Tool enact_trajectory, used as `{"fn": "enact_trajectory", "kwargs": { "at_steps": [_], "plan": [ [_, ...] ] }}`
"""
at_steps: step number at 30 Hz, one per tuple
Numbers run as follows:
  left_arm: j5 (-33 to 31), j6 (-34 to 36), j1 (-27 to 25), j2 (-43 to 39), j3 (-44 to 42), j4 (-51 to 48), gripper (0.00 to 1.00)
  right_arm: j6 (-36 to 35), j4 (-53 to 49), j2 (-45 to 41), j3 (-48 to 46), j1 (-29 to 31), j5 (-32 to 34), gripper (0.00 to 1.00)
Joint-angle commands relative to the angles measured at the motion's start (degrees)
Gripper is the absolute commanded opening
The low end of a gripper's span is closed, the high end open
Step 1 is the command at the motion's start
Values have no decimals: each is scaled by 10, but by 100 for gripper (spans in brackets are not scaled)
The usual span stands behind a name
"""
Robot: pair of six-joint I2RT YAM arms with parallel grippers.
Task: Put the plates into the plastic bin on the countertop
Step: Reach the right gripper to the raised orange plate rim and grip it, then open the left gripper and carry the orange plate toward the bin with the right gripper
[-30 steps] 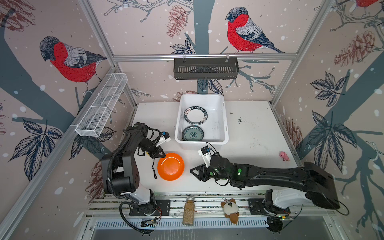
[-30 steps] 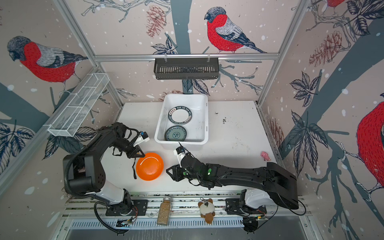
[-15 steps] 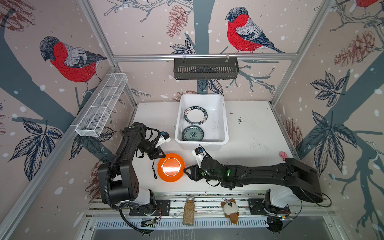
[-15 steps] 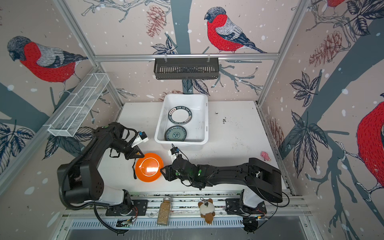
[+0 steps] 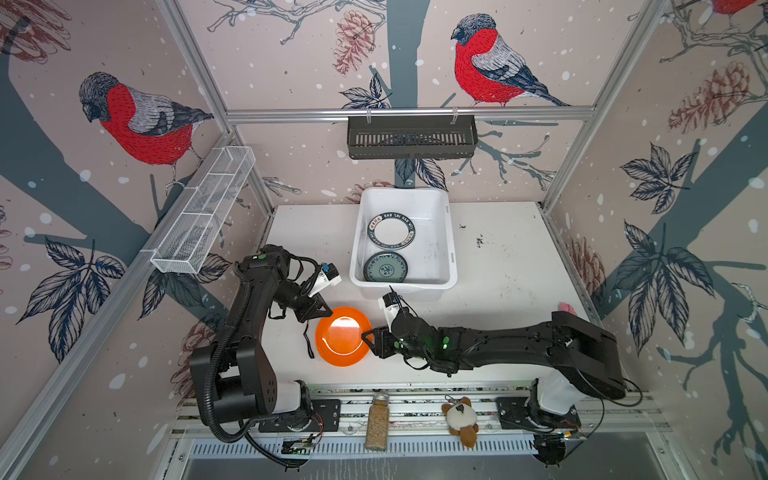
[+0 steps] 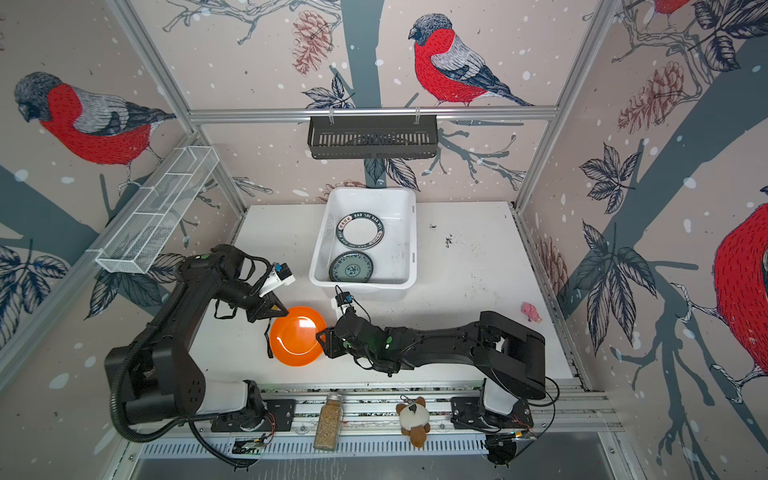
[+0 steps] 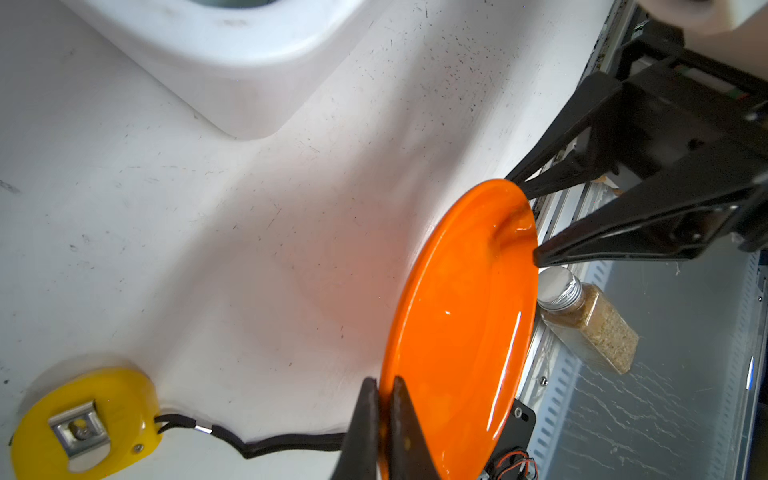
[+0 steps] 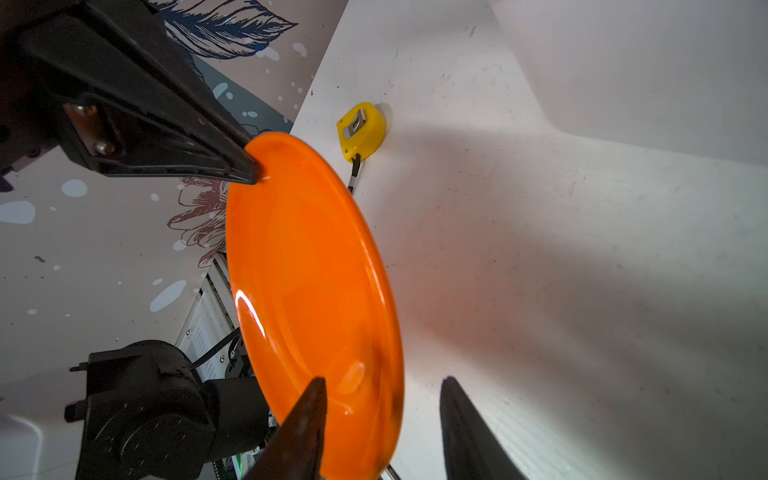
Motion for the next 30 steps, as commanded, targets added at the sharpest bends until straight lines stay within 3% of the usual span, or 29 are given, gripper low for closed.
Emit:
{"fn": "enact_trajectory", "kwargs": {
  "at_steps": [1,9,30],
  "plan": [
    [20,15,1,-13,3,-36,0,4,31,1,2,-1,0,43],
    [28,23,1,-32,3,-47,0,12,84,-12,-21,-8,-27,32],
    [49,29,0,-62,11,-57,0,15,100,-10,-19,-13,-46,6]
  ]
}}
